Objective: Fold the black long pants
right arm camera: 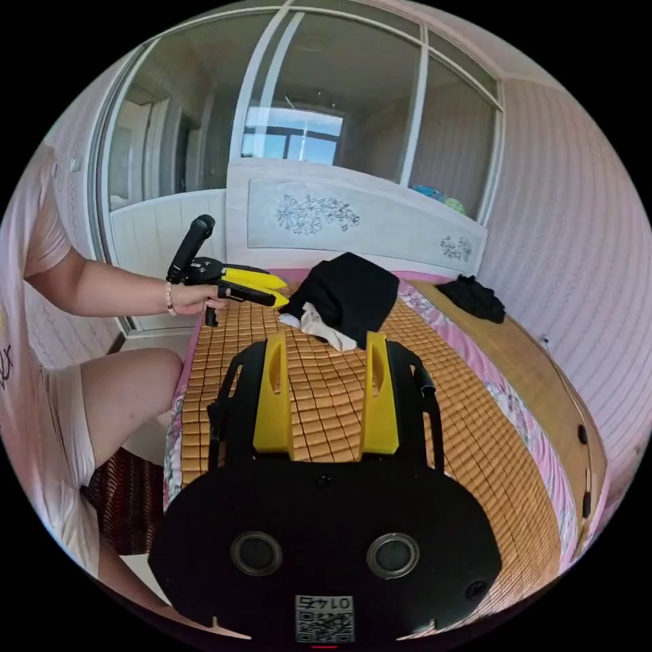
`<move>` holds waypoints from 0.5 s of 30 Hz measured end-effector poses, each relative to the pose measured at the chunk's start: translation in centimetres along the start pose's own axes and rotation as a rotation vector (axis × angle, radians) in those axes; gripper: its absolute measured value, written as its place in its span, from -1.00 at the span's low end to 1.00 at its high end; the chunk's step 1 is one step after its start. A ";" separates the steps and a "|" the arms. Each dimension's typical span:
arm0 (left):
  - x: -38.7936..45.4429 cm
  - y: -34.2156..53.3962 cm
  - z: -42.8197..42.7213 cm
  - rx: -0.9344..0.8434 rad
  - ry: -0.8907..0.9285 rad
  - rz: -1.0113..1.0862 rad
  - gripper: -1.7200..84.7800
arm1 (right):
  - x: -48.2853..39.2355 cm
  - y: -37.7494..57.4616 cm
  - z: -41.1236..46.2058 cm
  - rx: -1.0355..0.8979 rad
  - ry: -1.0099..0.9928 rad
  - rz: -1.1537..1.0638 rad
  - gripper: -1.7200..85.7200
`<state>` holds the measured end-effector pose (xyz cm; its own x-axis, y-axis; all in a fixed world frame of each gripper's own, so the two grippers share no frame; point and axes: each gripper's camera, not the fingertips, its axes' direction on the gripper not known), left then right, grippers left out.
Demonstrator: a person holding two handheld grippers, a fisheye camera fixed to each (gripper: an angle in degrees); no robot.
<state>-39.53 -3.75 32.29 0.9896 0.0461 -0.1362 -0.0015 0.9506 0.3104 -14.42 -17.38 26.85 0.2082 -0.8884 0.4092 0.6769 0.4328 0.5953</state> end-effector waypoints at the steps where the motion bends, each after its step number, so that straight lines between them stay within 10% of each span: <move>1: -3.0 0.1 0.6 -0.007 -0.014 -0.039 -0.67 | 0.7 -2.5 3.7 -0.041 -0.033 -0.015 -0.60; 15: -10.6 -3.9 10.4 -0.210 -0.049 -0.087 -0.81 | 14.0 -11.7 23.7 -0.437 -0.039 0.382 -0.91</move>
<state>-48.48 -11.16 42.31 0.9932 -0.0487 -0.1061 0.0590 0.9936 0.0964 -36.13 -31.23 41.98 0.4742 -0.6716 0.5693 0.7894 0.6107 0.0628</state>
